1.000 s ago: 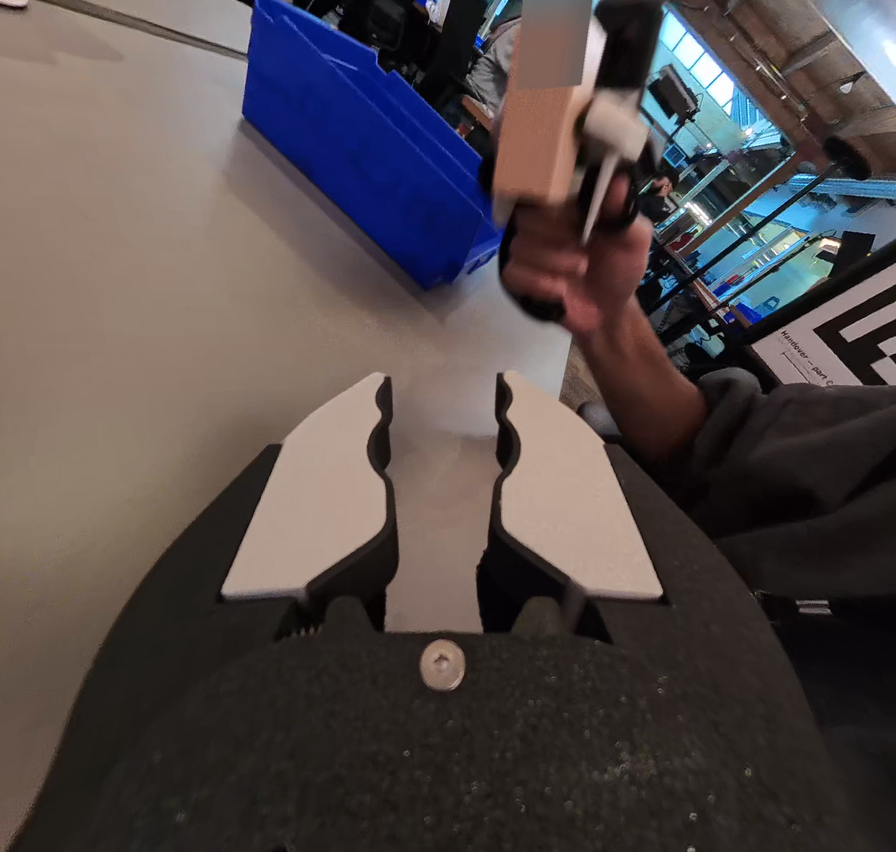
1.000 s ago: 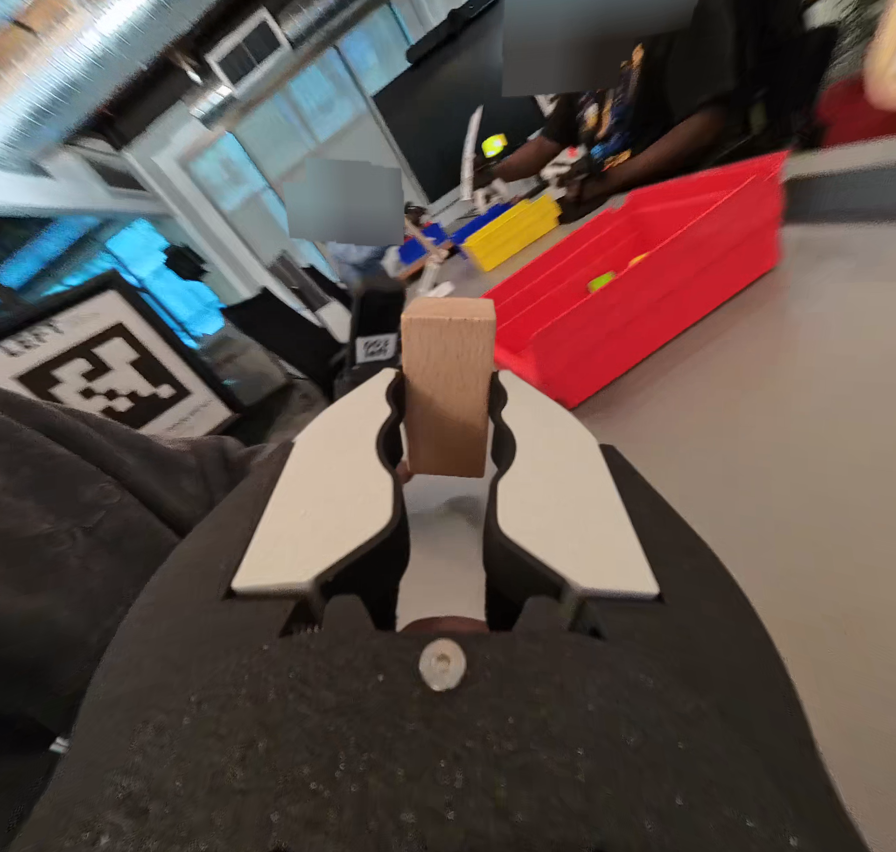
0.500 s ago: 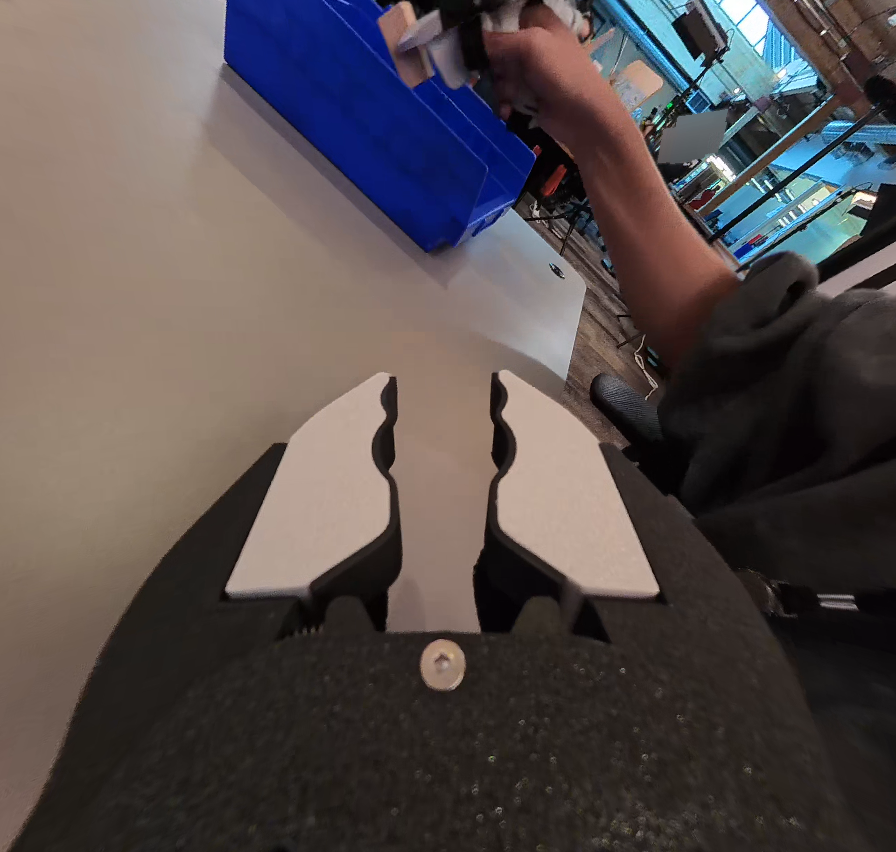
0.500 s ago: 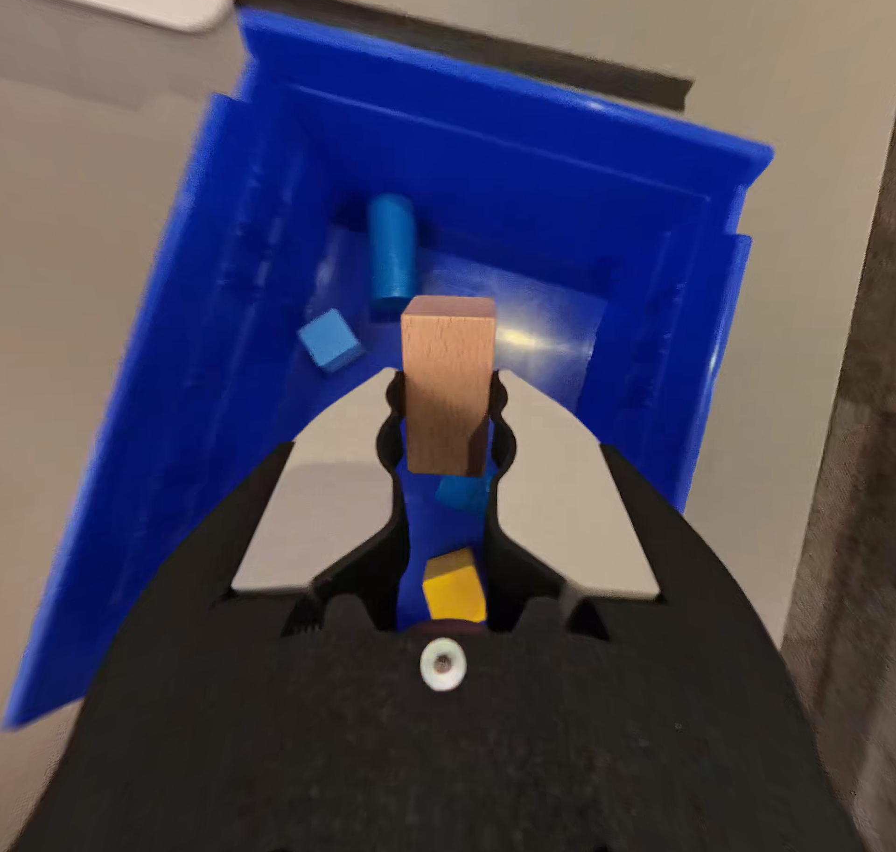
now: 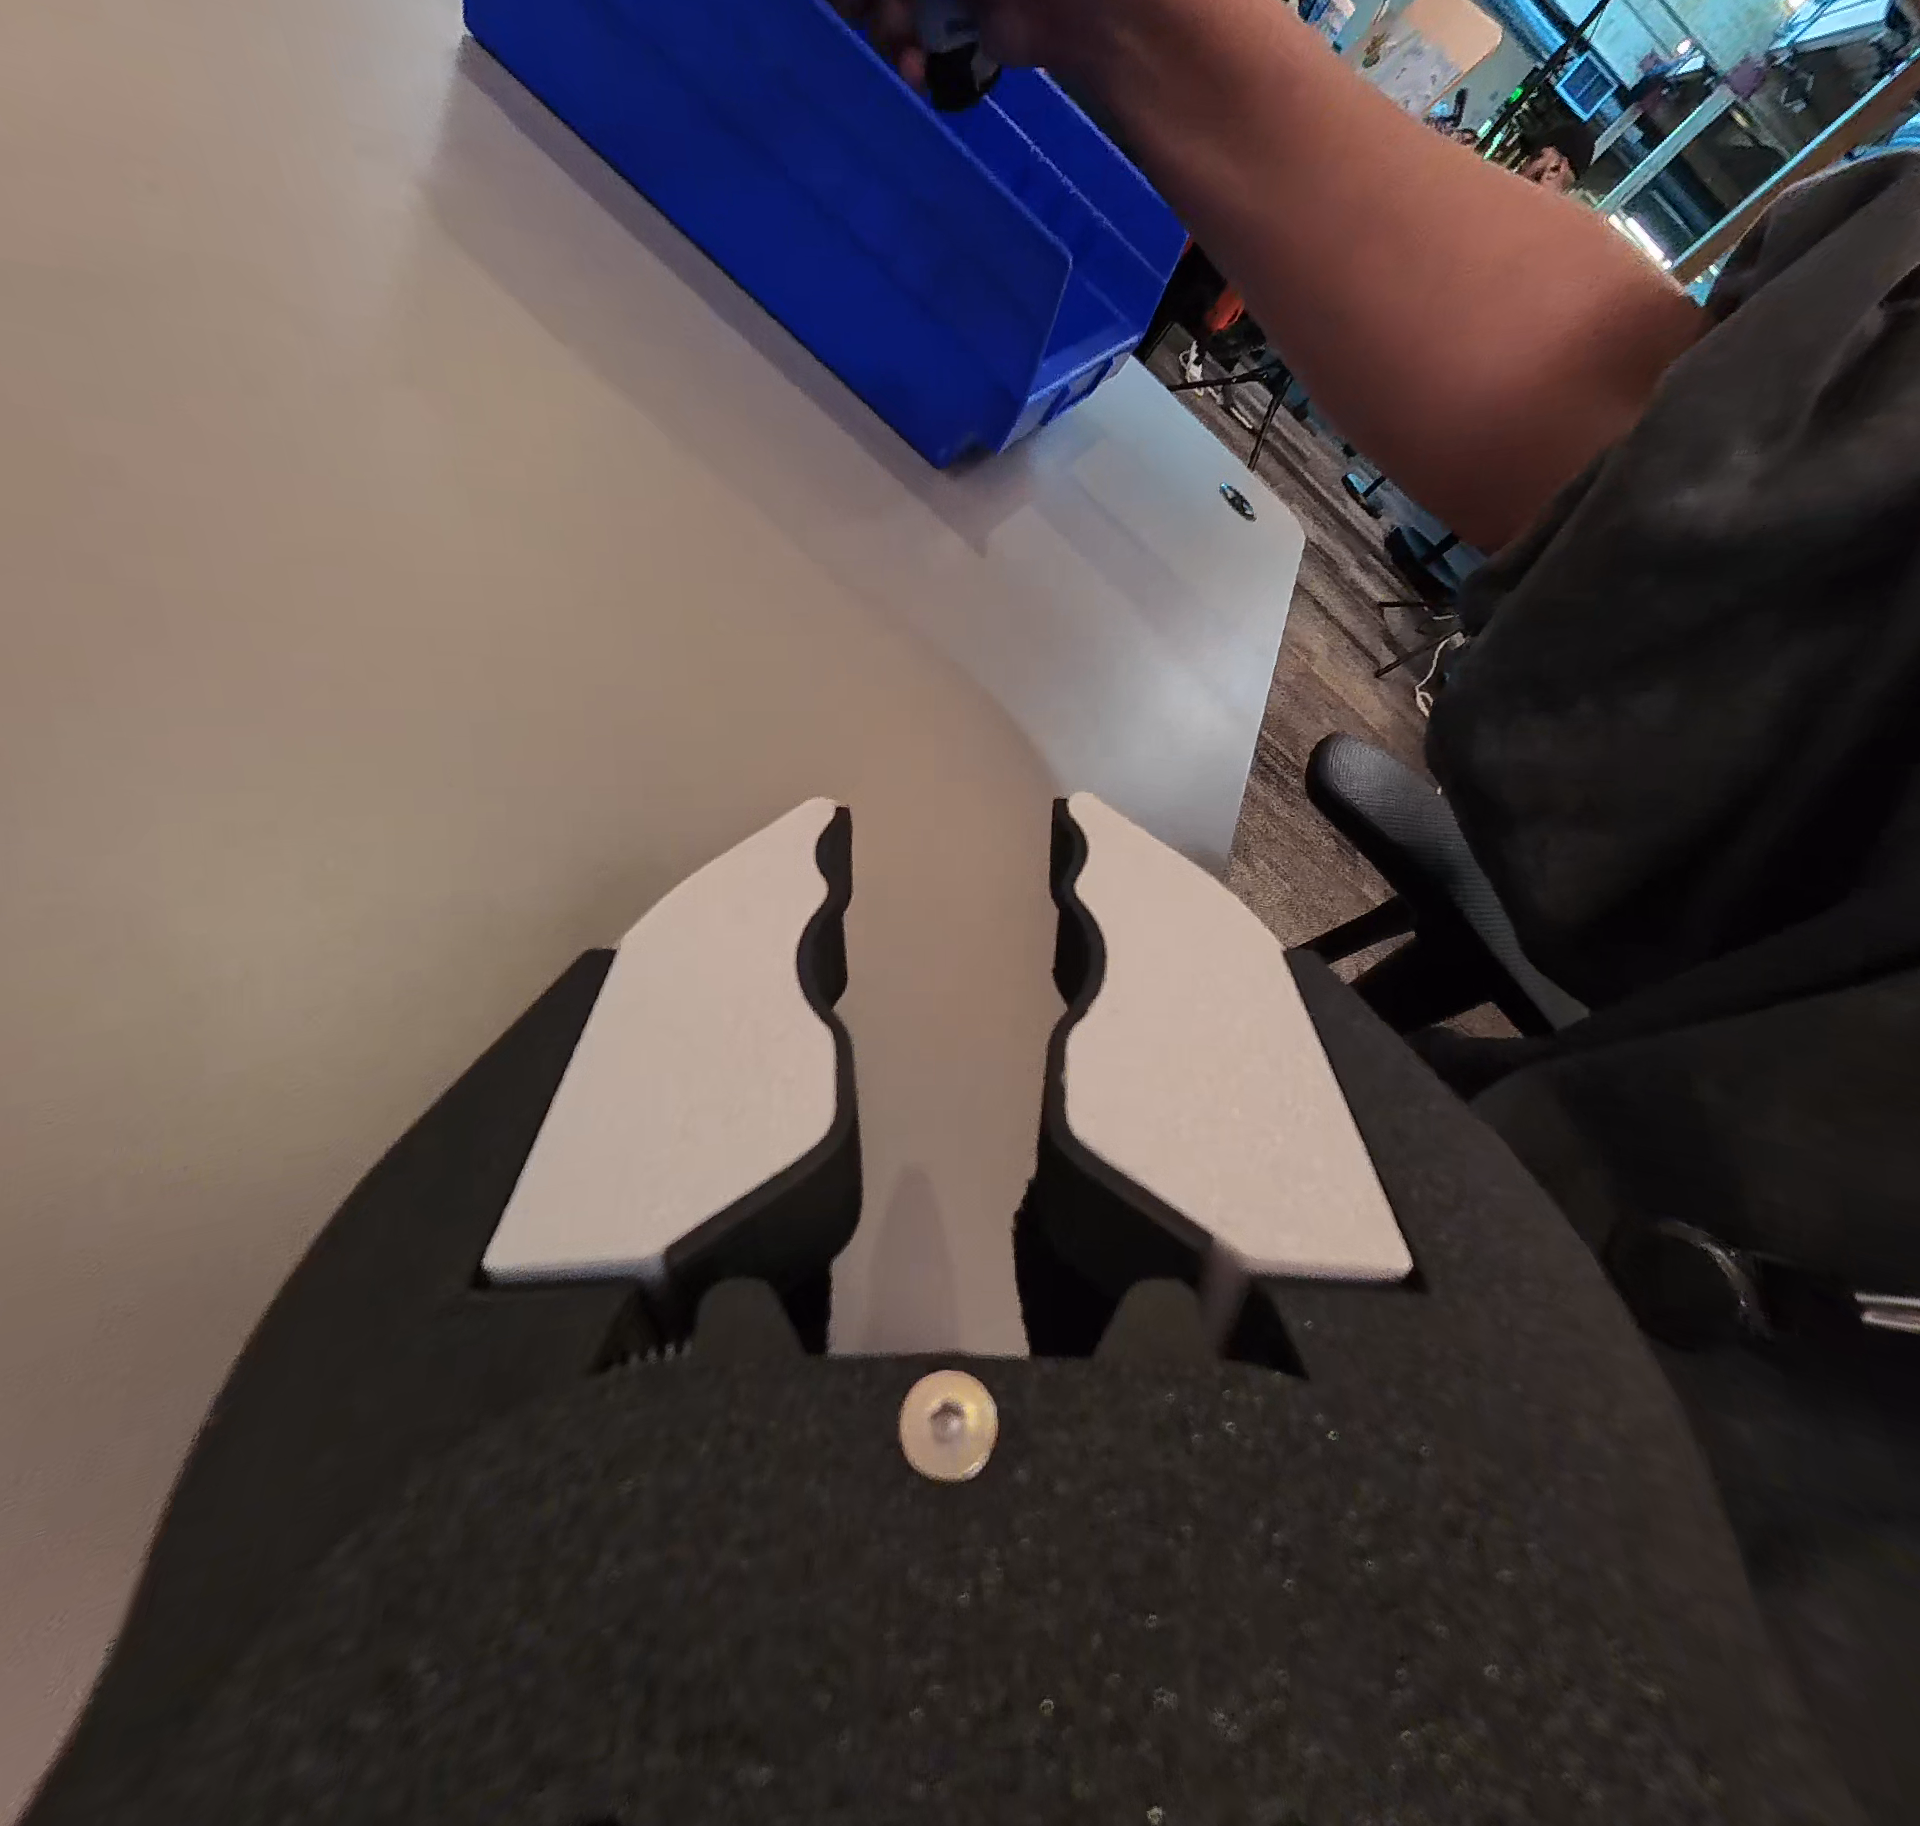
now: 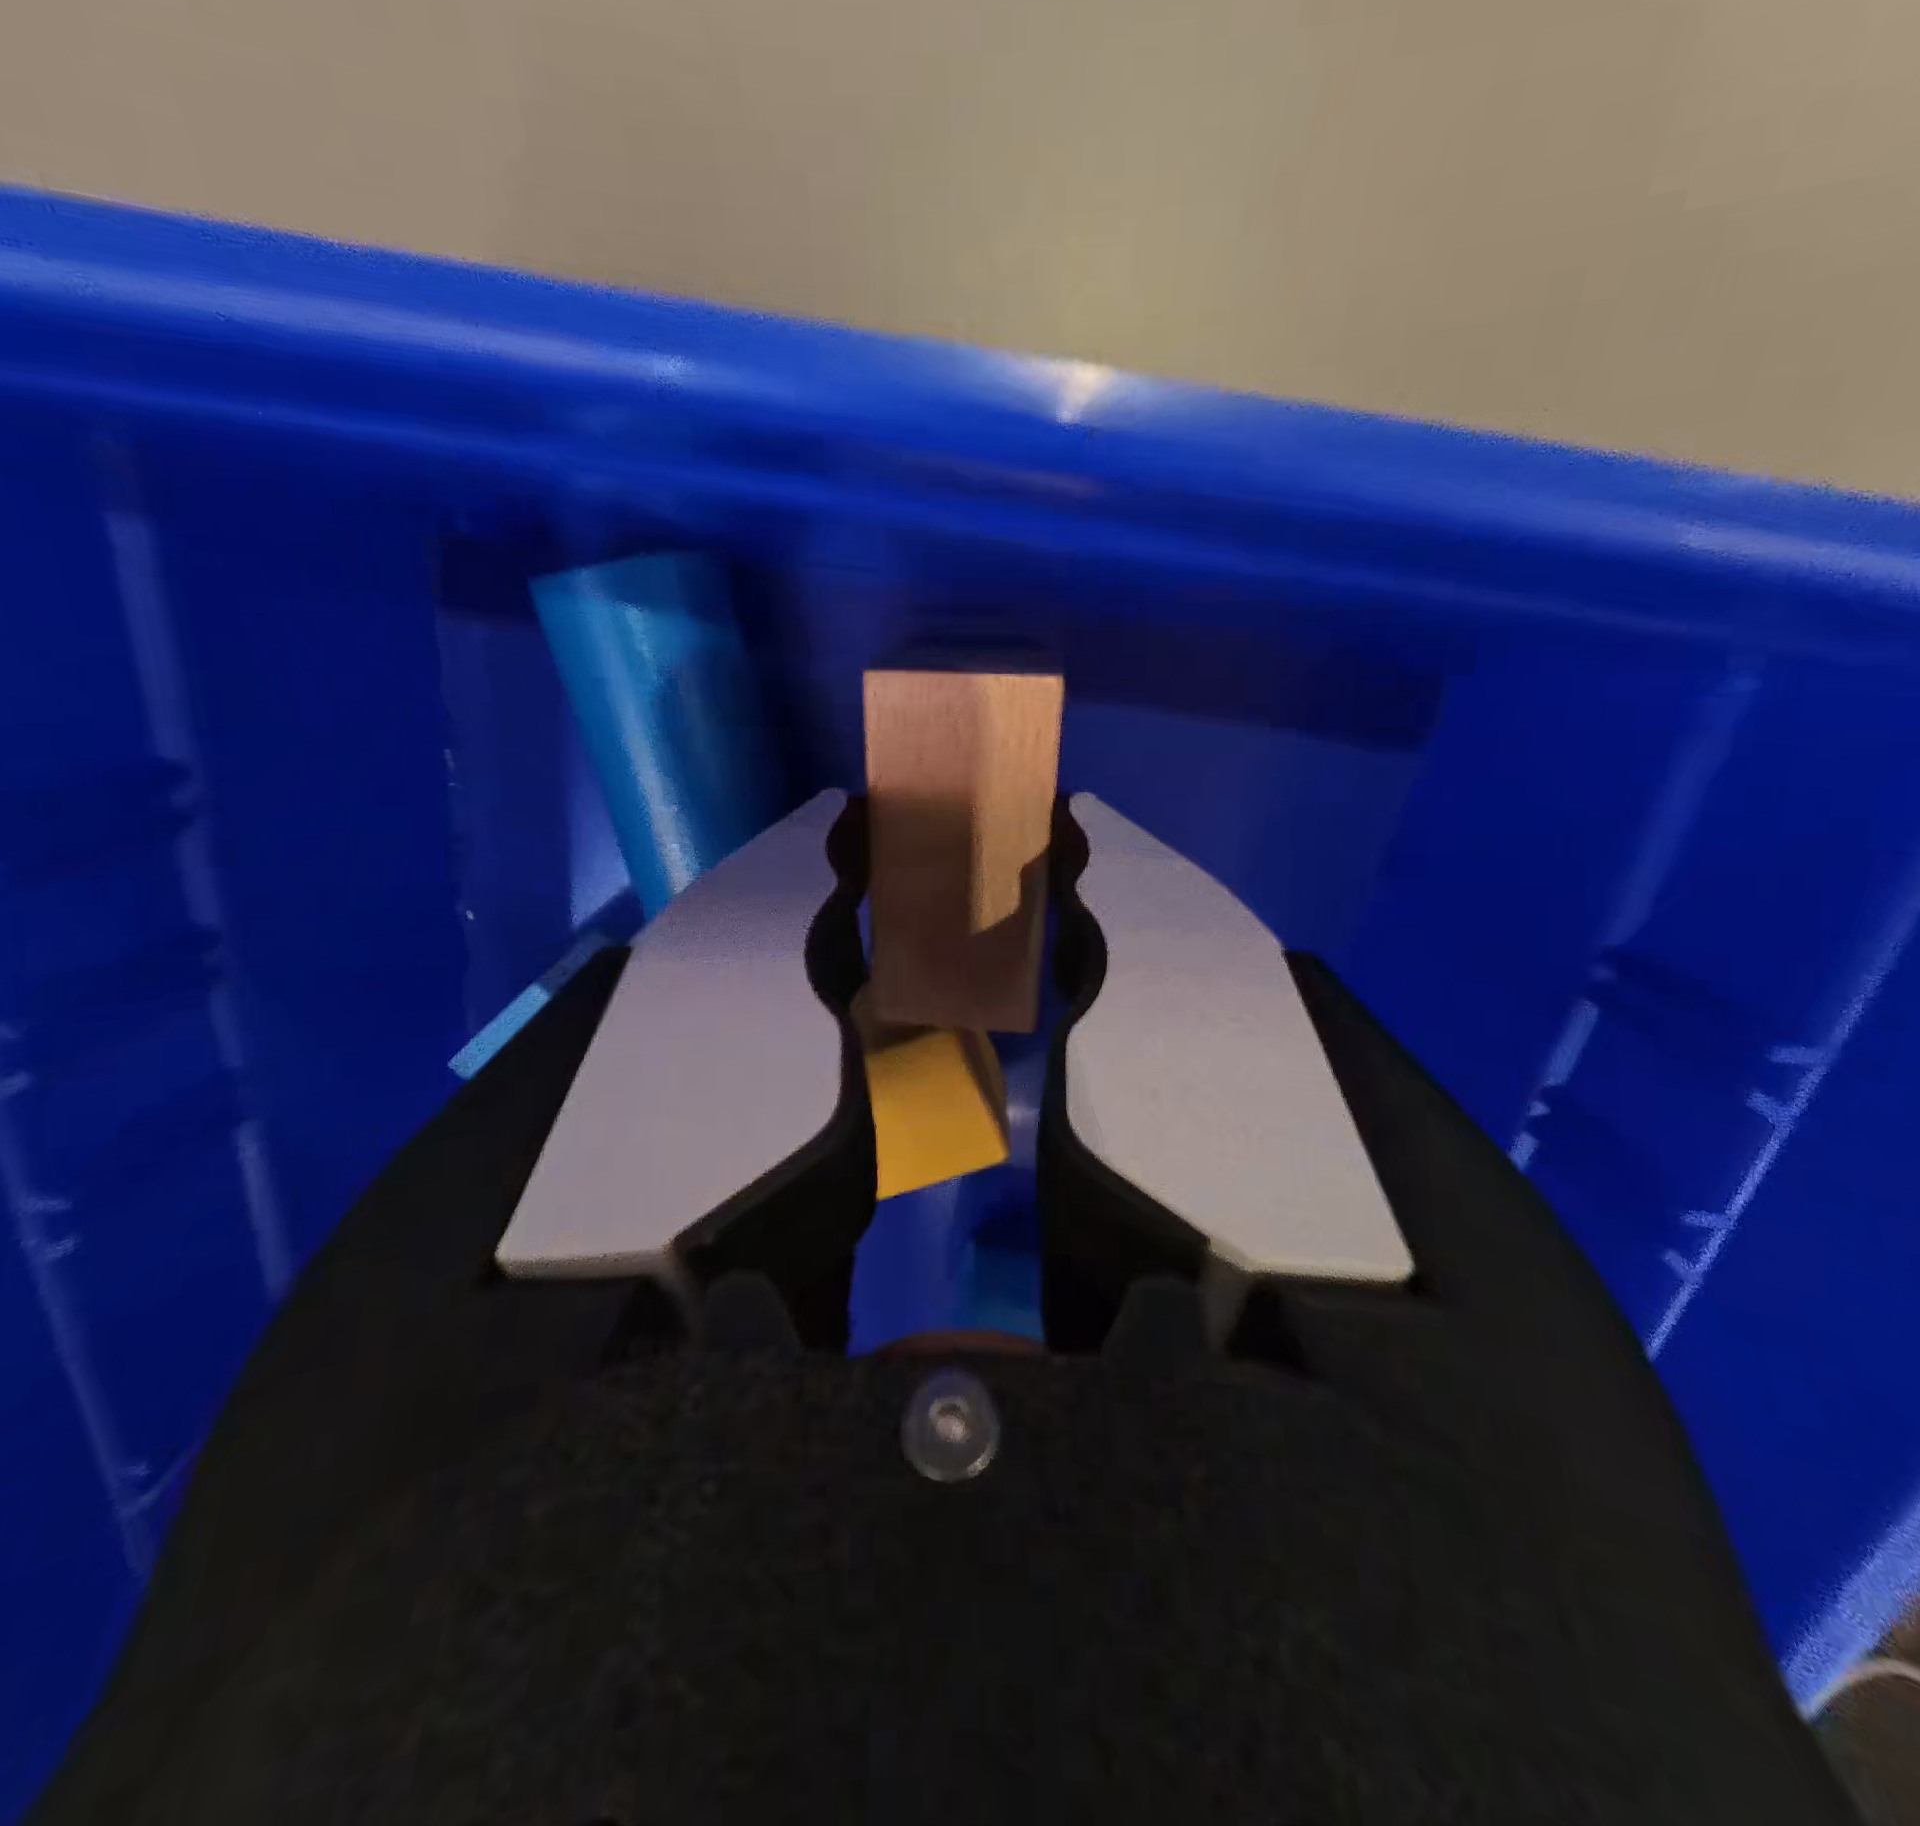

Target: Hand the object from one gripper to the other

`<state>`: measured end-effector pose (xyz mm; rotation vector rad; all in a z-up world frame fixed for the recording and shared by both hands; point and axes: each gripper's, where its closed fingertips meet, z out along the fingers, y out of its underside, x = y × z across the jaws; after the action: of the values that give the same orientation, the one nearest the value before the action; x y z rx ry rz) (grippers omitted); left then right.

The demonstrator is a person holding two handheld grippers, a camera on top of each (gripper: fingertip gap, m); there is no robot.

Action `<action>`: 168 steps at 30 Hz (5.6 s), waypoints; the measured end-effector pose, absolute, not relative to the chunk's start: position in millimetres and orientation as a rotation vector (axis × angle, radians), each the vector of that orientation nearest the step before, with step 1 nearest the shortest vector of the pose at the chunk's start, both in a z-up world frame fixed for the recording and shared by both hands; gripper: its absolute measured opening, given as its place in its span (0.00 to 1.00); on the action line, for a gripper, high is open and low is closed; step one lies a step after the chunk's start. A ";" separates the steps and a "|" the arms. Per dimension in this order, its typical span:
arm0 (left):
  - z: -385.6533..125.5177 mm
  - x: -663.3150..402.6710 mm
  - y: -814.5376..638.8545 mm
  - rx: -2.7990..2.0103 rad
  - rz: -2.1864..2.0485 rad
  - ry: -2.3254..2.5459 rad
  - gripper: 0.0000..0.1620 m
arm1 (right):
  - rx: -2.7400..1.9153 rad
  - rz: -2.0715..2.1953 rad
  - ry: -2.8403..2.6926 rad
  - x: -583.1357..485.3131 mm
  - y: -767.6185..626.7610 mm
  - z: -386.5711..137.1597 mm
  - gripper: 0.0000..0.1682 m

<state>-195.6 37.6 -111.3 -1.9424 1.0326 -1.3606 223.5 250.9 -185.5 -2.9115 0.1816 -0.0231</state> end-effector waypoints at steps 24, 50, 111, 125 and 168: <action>-109.1 -236.4 72.4 -2.010 -1.004 0.992 0.28 | -1.709 0.388 -0.090 32.1 38.9 -35.6 0.24; -145.0 -411.7 369.3 -2.880 0.110 0.778 0.43 | -1.954 0.458 -0.135 12.4 7.6 -134.1 0.26; -100.1 -405.2 336.9 -1.846 0.297 1.723 0.23 | -1.952 0.543 -0.208 -2.9 19.1 -119.3 0.24; 8.6 -193.8 154.1 -1.252 -0.444 1.456 0.23 | -1.580 1.712 -0.341 -174.3 121.2 2.7 0.58; -113.2 -203.8 38.6 -1.766 -0.929 1.133 0.33 | -2.829 -0.354 -0.209 217.2 158.6 -182.2 0.44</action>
<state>-203.8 38.6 -113.2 -1.7665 1.1328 -0.9289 217.2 158.6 -182.2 -2.8286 -0.2086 -0.3536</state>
